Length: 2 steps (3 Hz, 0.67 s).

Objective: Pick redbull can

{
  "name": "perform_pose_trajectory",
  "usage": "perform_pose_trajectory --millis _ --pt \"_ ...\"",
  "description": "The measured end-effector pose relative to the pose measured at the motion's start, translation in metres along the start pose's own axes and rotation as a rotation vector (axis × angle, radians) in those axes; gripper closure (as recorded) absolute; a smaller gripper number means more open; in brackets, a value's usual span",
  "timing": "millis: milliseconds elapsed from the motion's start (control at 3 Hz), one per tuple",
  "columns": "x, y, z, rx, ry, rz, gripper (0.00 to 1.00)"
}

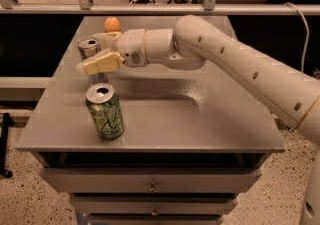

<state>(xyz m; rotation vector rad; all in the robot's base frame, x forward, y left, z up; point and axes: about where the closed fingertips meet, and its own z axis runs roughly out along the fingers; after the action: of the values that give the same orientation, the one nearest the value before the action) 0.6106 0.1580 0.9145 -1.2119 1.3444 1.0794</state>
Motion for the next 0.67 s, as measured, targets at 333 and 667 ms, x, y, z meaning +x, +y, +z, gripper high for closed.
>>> perform_pose_trajectory --millis 333,667 --pt "0.000 -0.002 -0.024 0.024 0.020 0.003 0.00" --pt "-0.006 -0.007 -0.051 0.040 0.051 -0.014 0.00"
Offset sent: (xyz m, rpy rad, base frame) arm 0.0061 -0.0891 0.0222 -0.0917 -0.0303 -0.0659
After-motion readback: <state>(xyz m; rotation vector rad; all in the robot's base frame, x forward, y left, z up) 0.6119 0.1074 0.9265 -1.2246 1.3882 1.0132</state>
